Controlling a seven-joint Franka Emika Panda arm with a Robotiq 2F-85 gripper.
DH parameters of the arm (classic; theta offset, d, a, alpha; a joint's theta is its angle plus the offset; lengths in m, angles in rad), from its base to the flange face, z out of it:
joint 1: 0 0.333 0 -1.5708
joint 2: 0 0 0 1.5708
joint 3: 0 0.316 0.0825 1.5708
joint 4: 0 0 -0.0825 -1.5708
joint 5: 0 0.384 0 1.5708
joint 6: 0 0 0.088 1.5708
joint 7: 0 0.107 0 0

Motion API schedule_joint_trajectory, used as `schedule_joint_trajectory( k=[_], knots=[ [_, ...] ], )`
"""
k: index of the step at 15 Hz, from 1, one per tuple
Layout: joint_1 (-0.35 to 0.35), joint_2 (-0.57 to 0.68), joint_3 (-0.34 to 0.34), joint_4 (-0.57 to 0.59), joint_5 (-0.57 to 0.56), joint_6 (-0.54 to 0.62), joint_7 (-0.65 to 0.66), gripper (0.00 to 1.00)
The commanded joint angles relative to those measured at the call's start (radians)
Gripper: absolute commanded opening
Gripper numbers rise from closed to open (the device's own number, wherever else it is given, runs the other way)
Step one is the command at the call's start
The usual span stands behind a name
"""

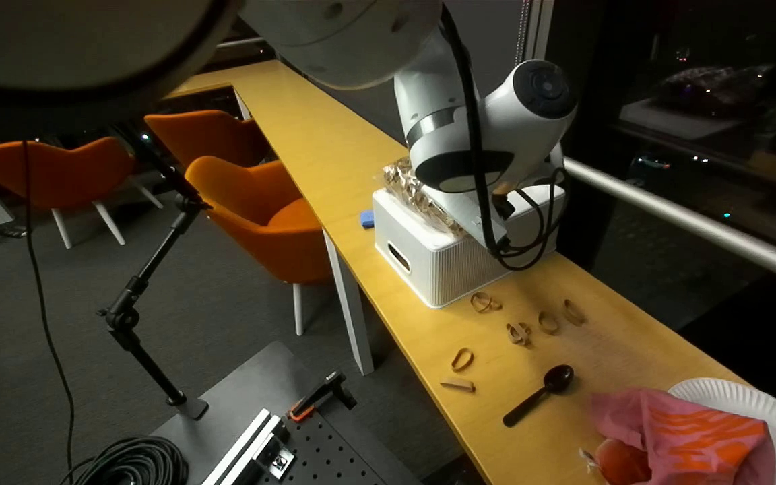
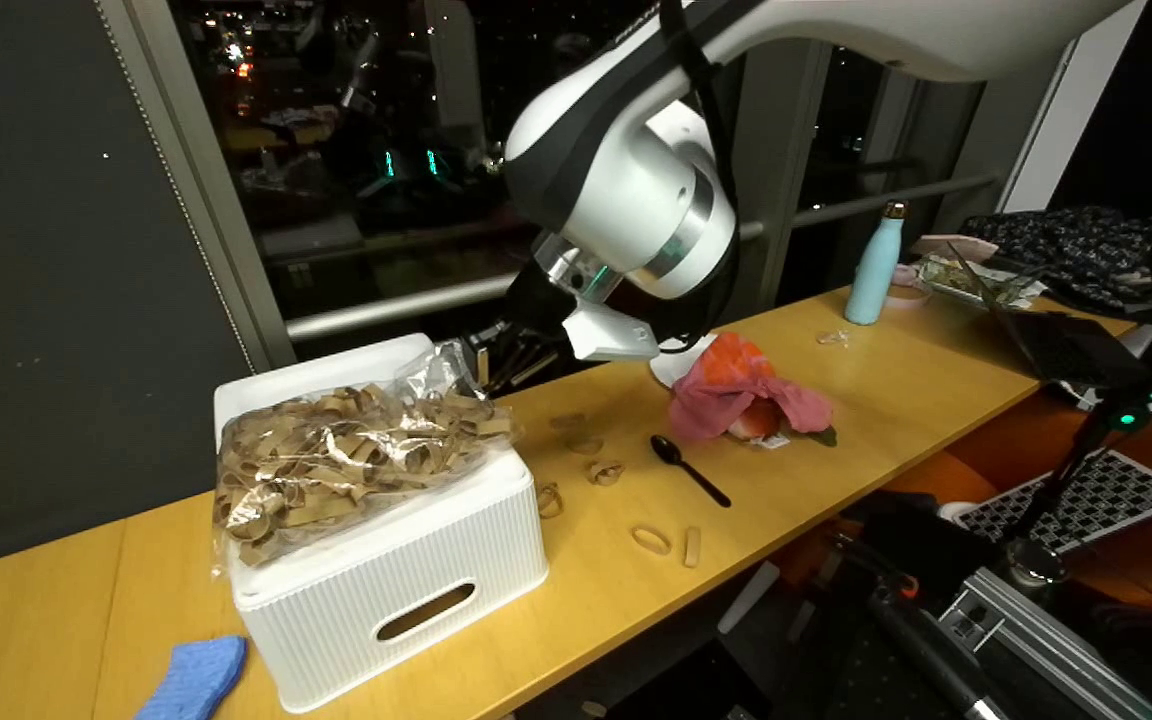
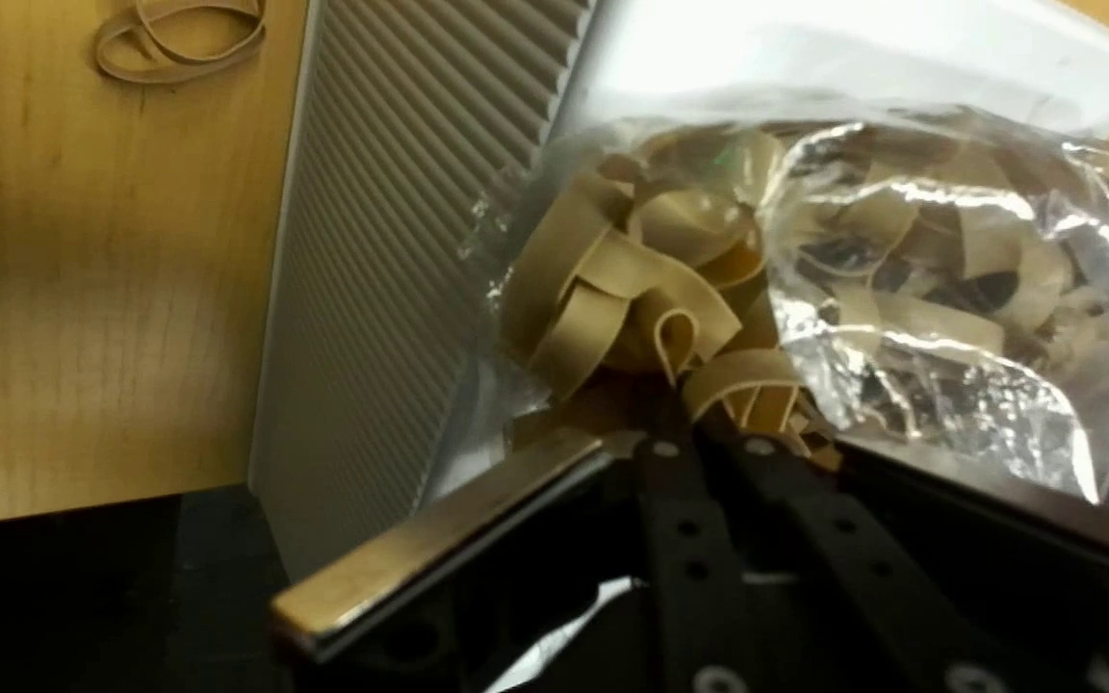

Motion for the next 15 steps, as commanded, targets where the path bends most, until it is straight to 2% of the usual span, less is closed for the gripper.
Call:
schedule_joint_trajectory(
  k=[1,5,6,7,11,13,14,15],
  knots=[
    [-0.003,0.004,0.014,0.028,0.1,-0.066,-0.103,0.01],
    [0.035,0.005,-0.026,0.04,0.154,-0.125,-0.146,0.01],
    [0.042,0.004,-0.034,0.041,0.16,-0.133,-0.151,0.22],
    [0.05,0.005,-0.044,0.043,0.162,-0.142,-0.146,0.3],
    [0.082,-0.006,-0.08,0.034,0.156,-0.139,-0.134,0.56],
    [0.091,-0.013,-0.094,0.029,0.154,-0.135,-0.131,0.62],
    [0.093,-0.023,-0.099,0.022,0.154,-0.133,-0.131,0.71],
    [0.094,-0.033,-0.106,0.014,0.154,-0.132,-0.129,0.71]
  ],
)
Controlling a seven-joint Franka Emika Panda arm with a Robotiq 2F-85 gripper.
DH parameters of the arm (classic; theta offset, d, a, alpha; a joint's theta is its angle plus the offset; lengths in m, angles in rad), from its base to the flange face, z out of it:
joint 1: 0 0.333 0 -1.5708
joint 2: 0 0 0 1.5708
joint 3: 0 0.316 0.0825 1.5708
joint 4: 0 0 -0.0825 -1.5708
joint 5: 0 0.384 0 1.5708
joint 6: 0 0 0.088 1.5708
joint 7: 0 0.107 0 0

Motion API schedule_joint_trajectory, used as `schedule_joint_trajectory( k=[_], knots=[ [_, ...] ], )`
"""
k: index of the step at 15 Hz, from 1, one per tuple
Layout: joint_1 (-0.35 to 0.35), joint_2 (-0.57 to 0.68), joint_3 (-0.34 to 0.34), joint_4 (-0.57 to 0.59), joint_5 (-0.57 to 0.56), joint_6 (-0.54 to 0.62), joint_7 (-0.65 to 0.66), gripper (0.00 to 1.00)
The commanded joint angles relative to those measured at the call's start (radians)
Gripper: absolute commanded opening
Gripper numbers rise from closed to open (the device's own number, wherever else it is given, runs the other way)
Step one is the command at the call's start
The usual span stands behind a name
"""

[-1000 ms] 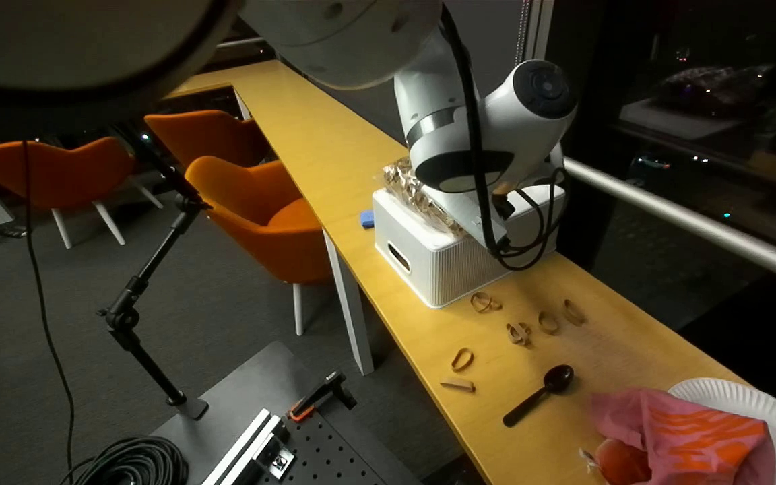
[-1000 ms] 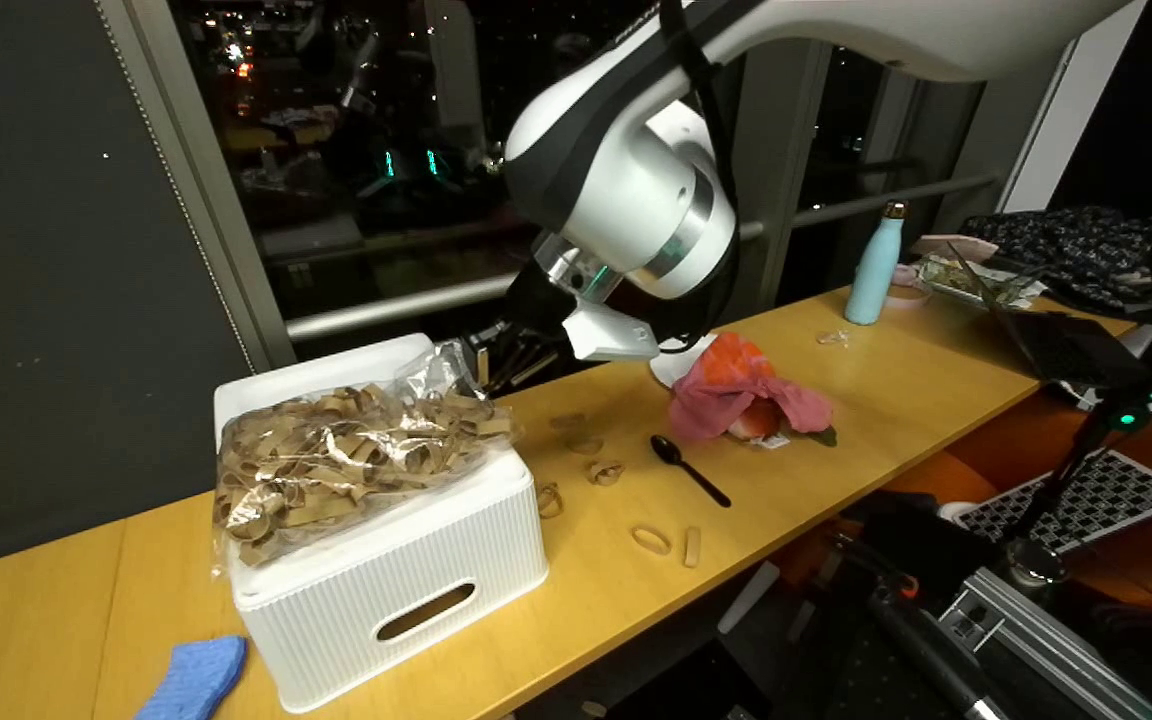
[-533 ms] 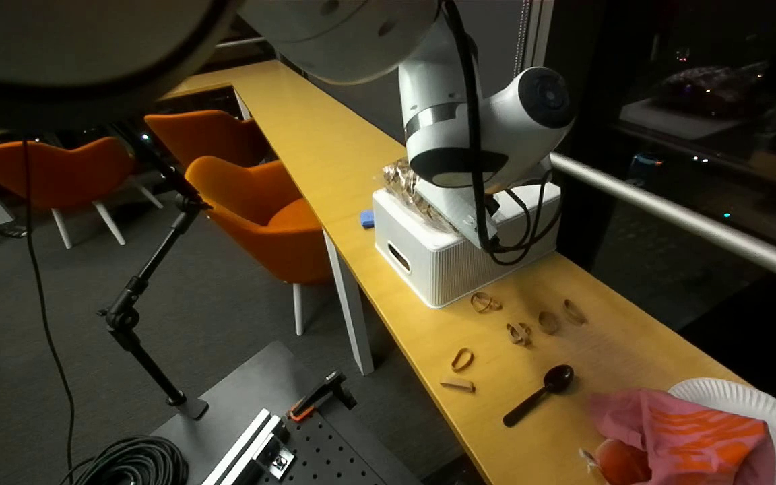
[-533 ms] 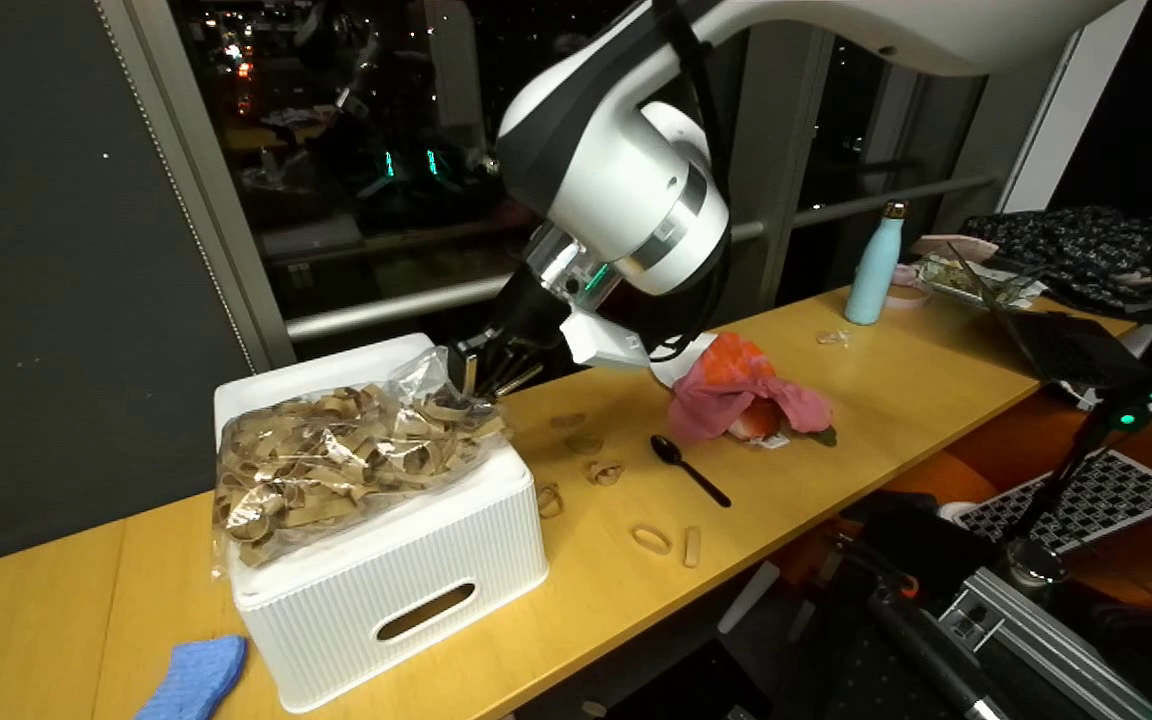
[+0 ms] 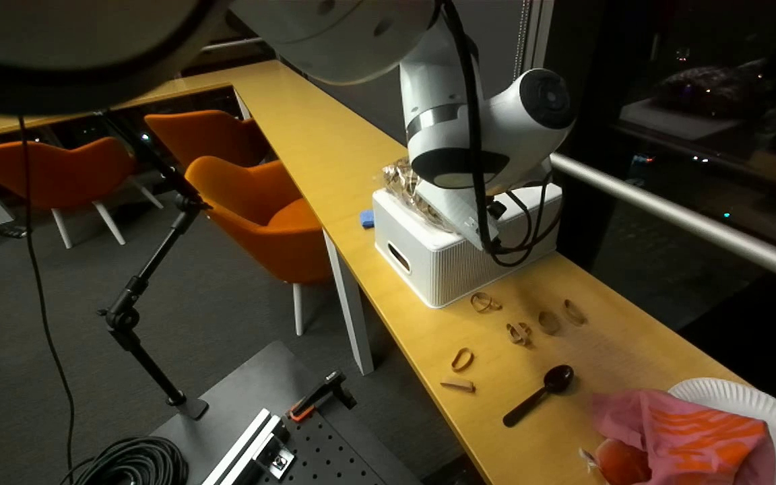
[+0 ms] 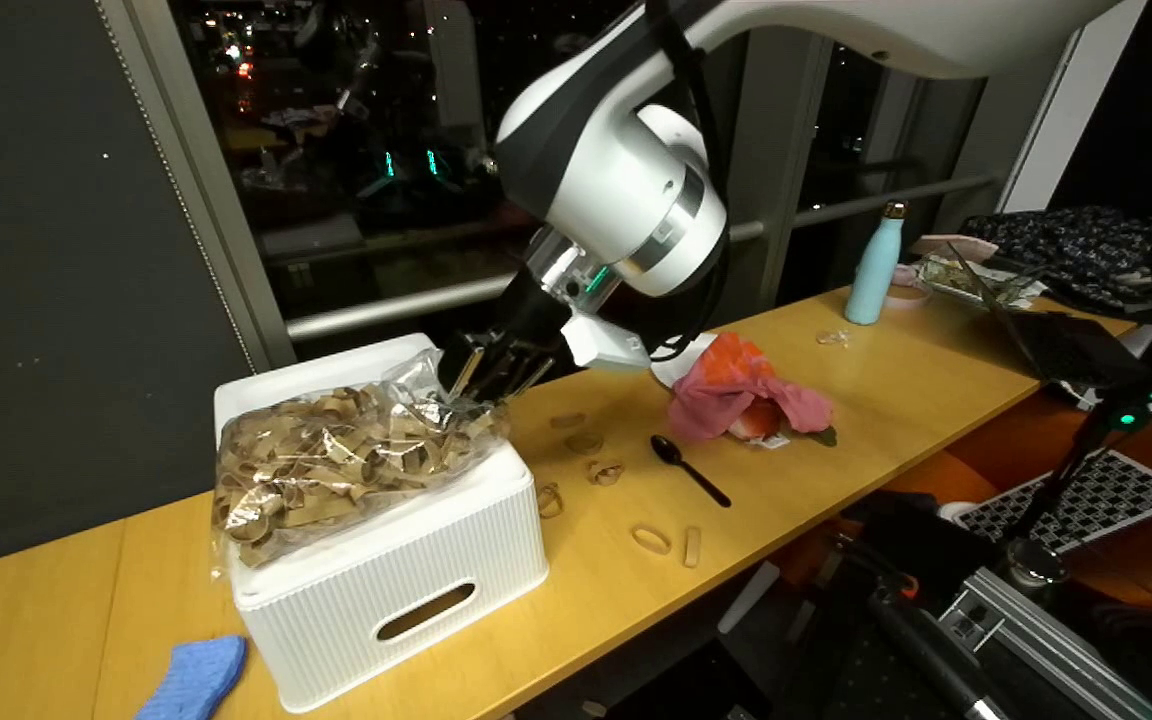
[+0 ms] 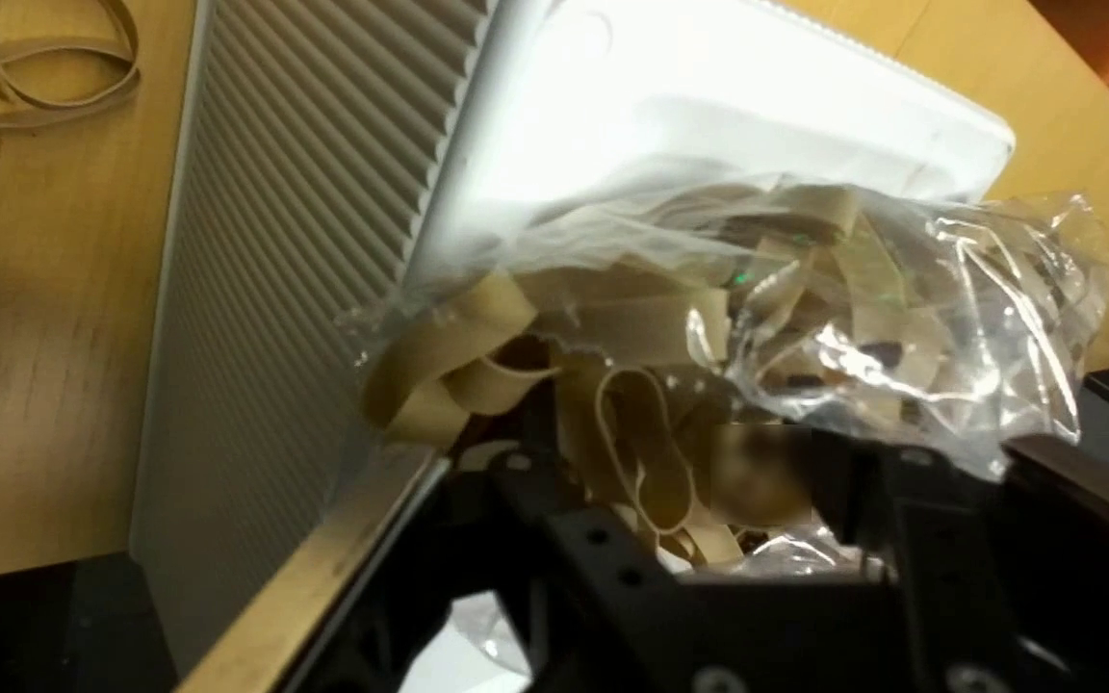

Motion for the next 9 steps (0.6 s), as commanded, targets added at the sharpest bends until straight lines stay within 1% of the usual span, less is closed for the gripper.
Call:
schedule_joint_trajectory(
  k=[1,3,4,9],
  knots=[
    [0.023,-0.041,-0.041,-0.016,0.023,-0.014,-0.007,0.73],
    [0.02,-0.061,-0.051,-0.028,0.027,-0.014,-0.01,0.66],
    [0.017,-0.071,-0.056,-0.034,0.03,-0.017,-0.01,0.64],
    [0.01,-0.118,-0.093,-0.076,0.032,-0.015,-0.013,0.66]
  ],
)
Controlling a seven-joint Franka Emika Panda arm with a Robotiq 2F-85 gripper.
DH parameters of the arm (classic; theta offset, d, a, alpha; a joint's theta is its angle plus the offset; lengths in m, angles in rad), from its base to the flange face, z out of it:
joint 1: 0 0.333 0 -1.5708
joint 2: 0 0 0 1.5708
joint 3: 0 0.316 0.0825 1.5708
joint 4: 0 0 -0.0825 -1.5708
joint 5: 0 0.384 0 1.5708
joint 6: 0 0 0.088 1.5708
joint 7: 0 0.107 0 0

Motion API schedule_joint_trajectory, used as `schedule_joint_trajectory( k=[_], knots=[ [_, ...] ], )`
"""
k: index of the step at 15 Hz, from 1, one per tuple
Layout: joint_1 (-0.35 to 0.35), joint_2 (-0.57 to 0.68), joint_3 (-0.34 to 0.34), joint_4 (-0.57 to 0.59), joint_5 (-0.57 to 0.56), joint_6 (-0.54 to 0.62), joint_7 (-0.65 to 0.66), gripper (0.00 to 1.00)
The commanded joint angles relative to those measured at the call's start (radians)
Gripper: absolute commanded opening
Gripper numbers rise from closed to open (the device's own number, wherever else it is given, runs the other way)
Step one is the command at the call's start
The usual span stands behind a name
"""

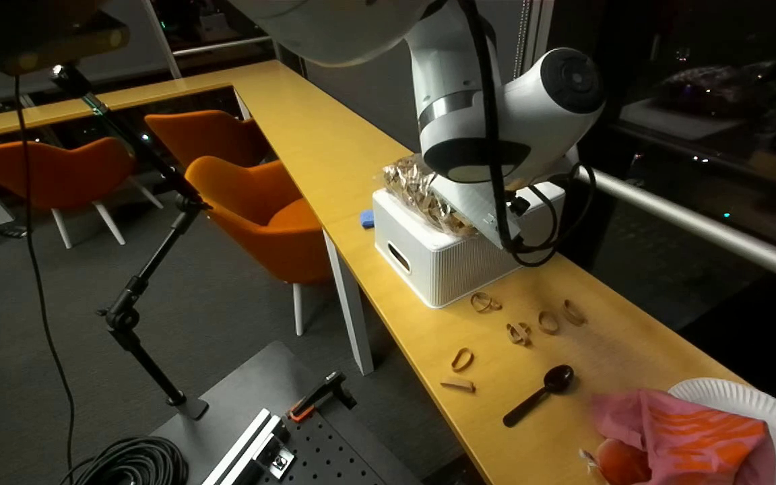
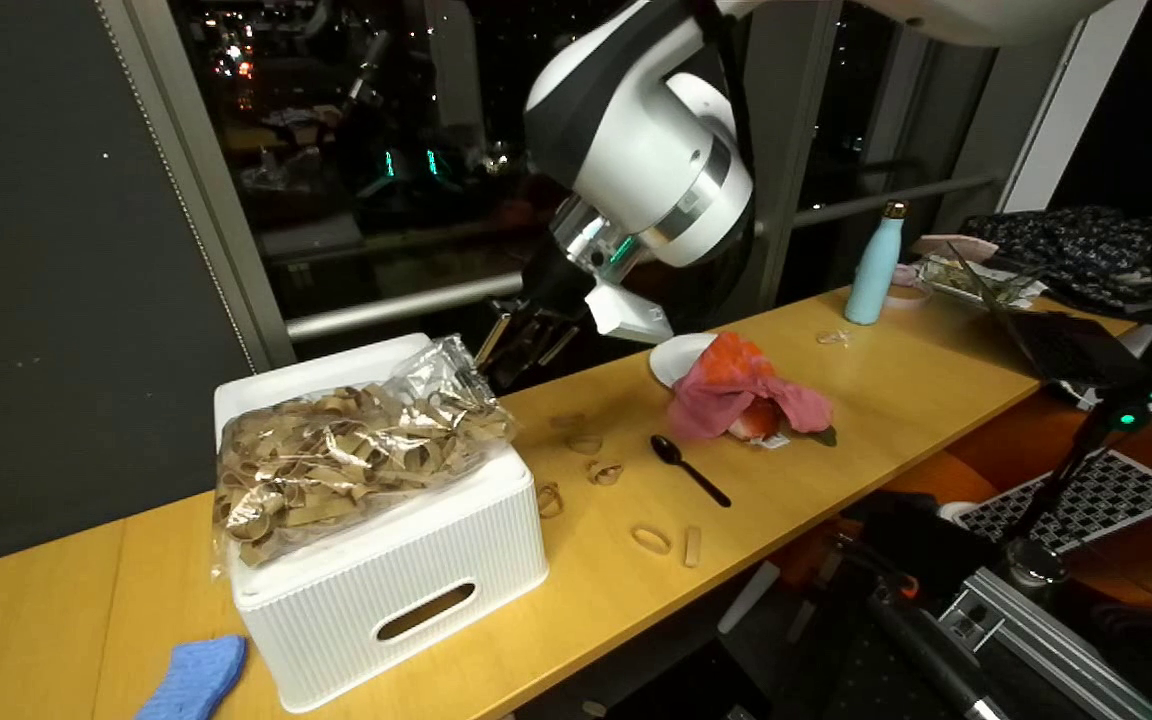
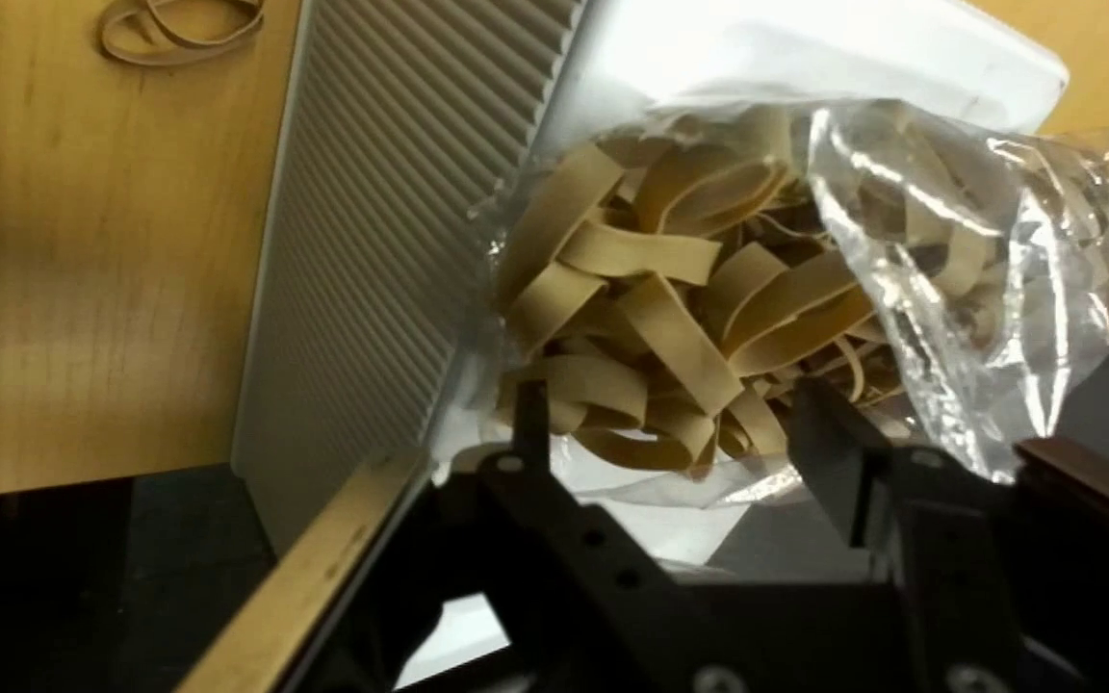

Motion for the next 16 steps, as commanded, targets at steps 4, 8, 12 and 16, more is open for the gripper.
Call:
schedule_joint_trajectory(
  k=[4,8,12,16],
  knots=[
    [0.0,-0.114,-0.071,-0.115,0.028,-0.015,-0.01,0.67],
    [0.004,-0.116,-0.157,-0.199,-0.042,-0.005,0.042,0.73],
    [0.013,-0.079,-0.241,-0.235,-0.233,0.001,0.203,0.53],
    [0.015,-0.033,-0.239,-0.211,-0.39,0.0,0.348,0.64]
  ],
)
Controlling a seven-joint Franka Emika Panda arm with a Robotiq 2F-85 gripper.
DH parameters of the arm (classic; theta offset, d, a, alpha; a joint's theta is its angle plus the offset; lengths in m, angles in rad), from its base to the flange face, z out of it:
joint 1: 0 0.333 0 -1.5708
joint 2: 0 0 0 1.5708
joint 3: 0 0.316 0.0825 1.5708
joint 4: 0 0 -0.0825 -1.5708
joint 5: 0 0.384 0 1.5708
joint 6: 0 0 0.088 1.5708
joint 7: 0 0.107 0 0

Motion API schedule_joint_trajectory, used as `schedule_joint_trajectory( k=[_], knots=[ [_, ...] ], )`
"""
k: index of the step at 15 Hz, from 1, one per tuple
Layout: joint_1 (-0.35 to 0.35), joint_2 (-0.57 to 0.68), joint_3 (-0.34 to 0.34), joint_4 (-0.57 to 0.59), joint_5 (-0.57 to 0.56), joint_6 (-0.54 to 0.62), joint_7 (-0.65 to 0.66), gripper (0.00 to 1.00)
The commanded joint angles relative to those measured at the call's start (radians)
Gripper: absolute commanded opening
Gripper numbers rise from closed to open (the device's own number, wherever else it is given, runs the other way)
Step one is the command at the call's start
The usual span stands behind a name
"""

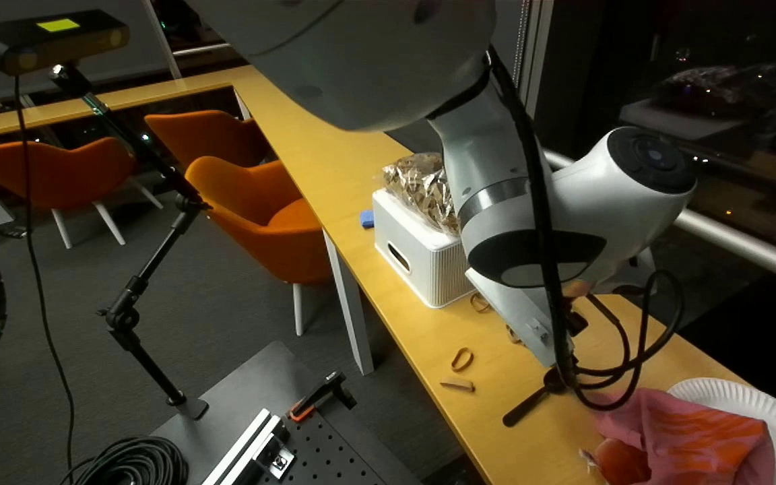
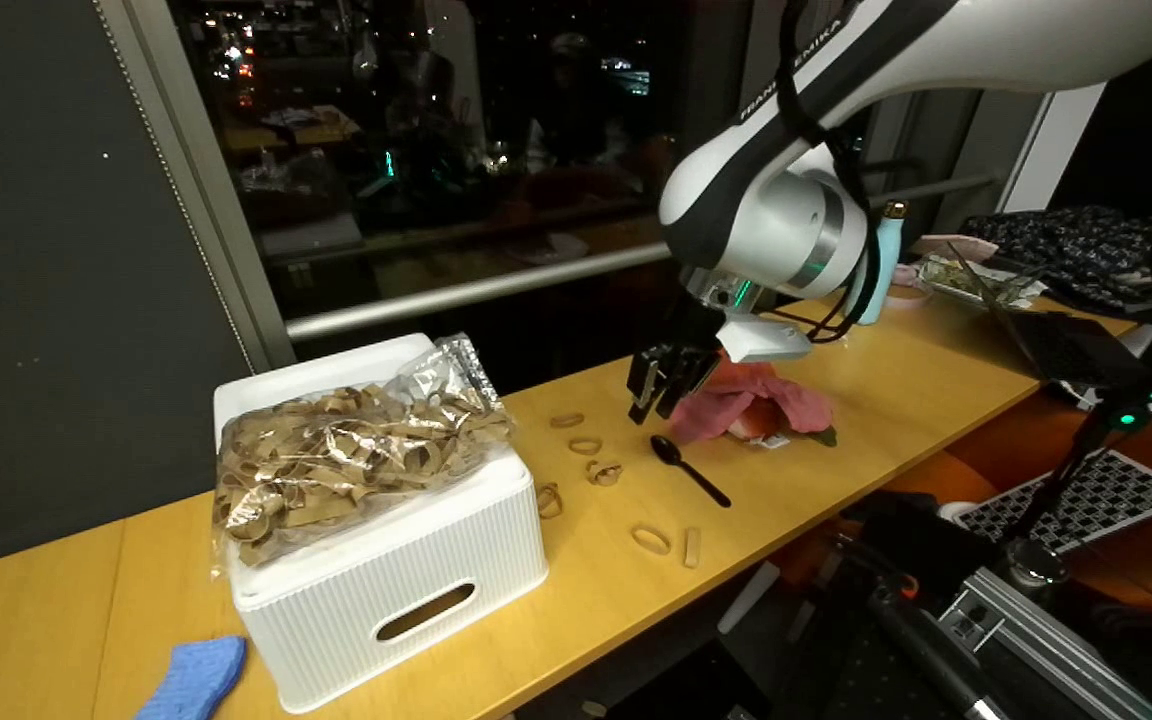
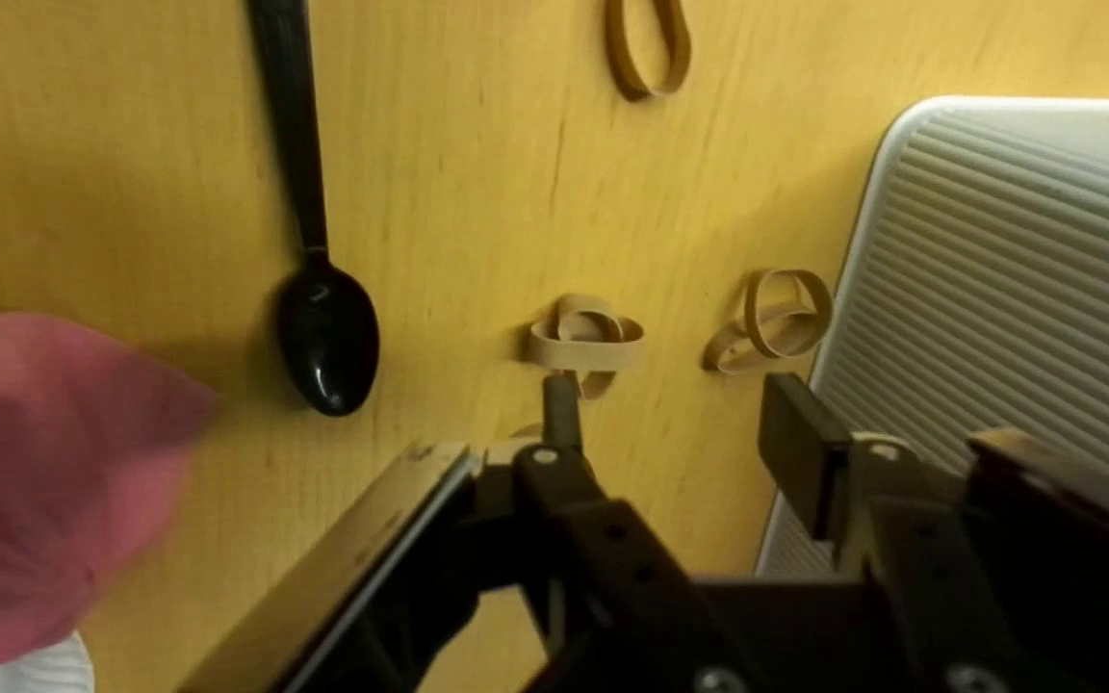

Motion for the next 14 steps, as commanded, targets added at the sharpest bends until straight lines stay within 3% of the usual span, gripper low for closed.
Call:
schedule_joint_trajectory(
  k=[1,3,4,9,14],
  knots=[
    [0.02,0.045,0.002,0.037,-0.131,-0.002,0.14,0.71],
    [0.032,0.077,0.009,0.059,-0.196,-0.002,0.209,0.79],
    [0.045,0.1,0.008,0.075,-0.233,-0.005,0.246,0.95],
    [0.091,0.202,-0.024,0.175,-0.413,-0.025,0.413,1.0],
    [0.104,0.29,-0.023,0.273,-0.49,-0.04,0.486,1.0]
  ],
)
